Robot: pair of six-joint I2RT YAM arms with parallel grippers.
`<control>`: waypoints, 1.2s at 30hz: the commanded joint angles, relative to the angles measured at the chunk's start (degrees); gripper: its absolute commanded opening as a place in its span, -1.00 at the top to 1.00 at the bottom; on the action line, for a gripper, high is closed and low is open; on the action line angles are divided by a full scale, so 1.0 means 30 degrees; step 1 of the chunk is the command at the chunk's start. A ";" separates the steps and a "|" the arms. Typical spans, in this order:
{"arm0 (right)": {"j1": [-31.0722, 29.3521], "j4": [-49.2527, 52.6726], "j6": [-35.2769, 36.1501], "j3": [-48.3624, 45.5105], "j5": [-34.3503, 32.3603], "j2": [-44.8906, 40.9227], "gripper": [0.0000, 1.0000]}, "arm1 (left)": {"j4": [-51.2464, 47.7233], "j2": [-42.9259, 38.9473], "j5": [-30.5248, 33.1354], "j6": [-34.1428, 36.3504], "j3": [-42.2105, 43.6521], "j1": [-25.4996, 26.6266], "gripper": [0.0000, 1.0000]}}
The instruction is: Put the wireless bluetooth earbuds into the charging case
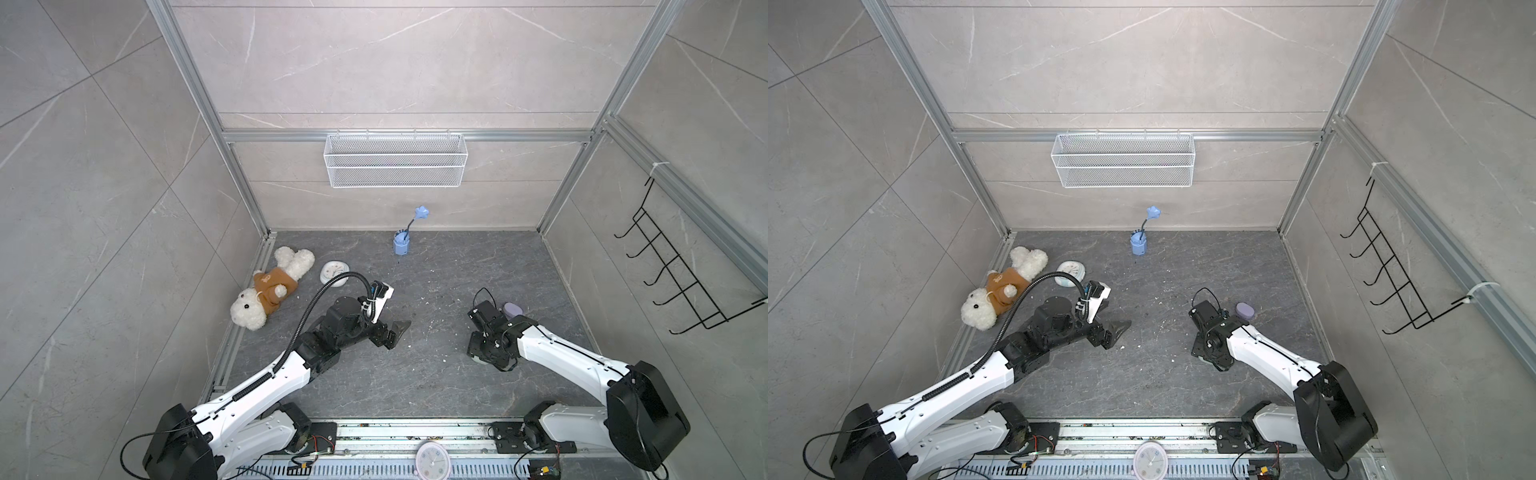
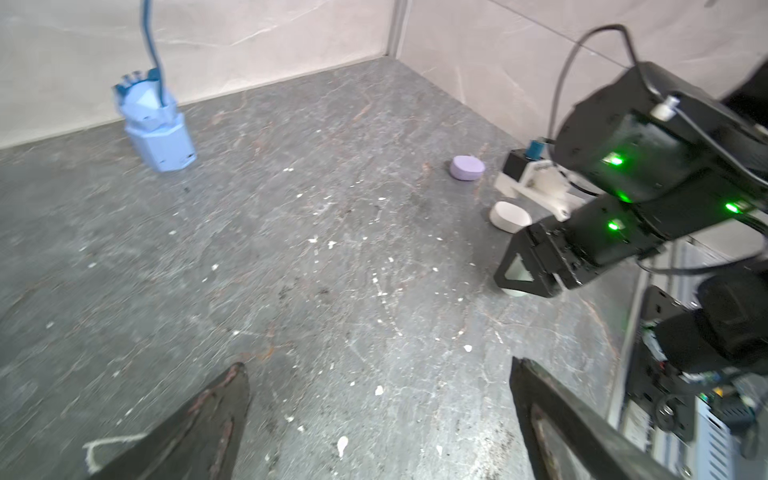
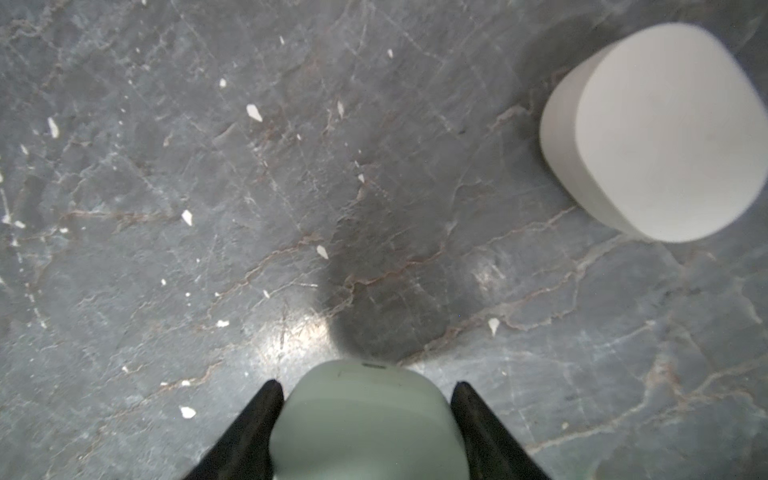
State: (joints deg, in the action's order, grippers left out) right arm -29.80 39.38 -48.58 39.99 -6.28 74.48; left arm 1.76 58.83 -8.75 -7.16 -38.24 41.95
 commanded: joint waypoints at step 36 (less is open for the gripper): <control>0.7131 -2.3609 1.4132 -0.4852 -0.7058 0.1437 -1.00 | 1.2250 0.3734 0.2982 0.3814 0.5813 -1.3967 -0.98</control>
State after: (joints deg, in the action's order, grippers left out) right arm -8.84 -13.91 -11.84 27.20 -29.56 79.09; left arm 26.46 67.99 0.93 1.04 -20.67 0.78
